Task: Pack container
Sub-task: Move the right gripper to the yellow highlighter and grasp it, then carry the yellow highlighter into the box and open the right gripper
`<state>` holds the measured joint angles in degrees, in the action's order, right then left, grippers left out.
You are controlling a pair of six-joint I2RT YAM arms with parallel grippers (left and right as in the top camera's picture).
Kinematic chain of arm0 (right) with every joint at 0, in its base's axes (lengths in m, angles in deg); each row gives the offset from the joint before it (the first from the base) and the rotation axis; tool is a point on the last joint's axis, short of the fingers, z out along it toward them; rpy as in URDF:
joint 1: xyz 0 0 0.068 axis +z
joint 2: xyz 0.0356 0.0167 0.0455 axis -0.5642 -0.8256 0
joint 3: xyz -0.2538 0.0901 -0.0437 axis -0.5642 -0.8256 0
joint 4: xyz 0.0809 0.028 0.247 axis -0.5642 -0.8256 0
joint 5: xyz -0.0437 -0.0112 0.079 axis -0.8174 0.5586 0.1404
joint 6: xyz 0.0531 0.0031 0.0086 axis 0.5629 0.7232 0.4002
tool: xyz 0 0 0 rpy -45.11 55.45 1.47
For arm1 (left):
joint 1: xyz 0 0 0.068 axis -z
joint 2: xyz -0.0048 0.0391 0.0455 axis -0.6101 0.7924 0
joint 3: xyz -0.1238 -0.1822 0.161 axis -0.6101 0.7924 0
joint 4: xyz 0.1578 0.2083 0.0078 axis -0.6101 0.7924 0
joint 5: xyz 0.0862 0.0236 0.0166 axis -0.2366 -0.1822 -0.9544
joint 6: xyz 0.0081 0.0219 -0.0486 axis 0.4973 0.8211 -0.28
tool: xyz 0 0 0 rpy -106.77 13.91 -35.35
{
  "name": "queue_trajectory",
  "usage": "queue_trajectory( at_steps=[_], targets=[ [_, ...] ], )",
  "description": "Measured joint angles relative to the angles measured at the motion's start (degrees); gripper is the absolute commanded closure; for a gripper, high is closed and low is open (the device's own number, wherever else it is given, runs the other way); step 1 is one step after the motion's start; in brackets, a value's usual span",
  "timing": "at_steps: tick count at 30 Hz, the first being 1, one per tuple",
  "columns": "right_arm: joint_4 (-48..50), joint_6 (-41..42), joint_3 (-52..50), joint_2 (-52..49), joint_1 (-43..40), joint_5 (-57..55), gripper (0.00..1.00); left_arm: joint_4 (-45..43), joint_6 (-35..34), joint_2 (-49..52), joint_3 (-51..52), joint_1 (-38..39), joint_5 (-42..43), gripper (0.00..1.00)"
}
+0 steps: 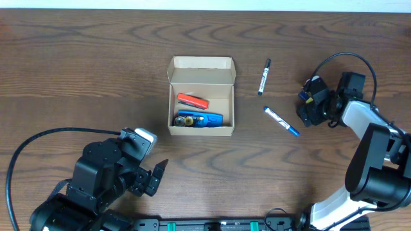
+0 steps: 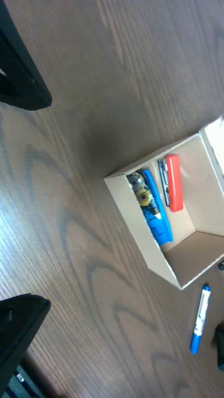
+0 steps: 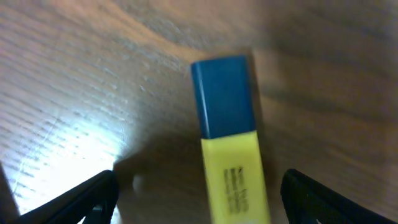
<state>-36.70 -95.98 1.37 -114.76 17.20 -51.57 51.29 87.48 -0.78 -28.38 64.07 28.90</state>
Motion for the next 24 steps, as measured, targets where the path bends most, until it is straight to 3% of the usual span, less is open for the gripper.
queue_trajectory(
  at_steps=[3, 6, 9, 15, 19, 24],
  targets=[
    [0.2, 0.0, 0.5, -0.5, 0.0, 0.0, 0.21, 0.0, 0.0, 0.0, 0.0, 0.0, 0.0, 0.05],
    [0.3, -0.2, 0.6, -0.5, 0.0, 0.1, 0.44, 0.0, 0.0, 0.0, 0.0, 0.0, 0.0, 0.05],
    [0.4, 0.2, 0.6, -0.6, 0.0, -0.1, 0.57, 0.0, 0.0, 0.0, 0.0, 0.0, 0.0, 0.05],
    [0.7, 1.7, 0.6, -0.7, 0.0, -0.7, 0.68, 0.0, 0.0, 0.0, 0.0, 0.0, 0.0, 0.05],
    [0.7, 4.9, 0.8, -0.8, 0.0, -0.9, 0.83, 0.0, 0.0, 0.0, 0.0, 0.0, 0.0, 0.05],
    [-5.4, 11.2, 4.3, -0.8, 0.1, -0.3, 0.88, 0.0, 0.0, 0.0, 0.0, 0.0, 0.0, 0.05]
  ],
)
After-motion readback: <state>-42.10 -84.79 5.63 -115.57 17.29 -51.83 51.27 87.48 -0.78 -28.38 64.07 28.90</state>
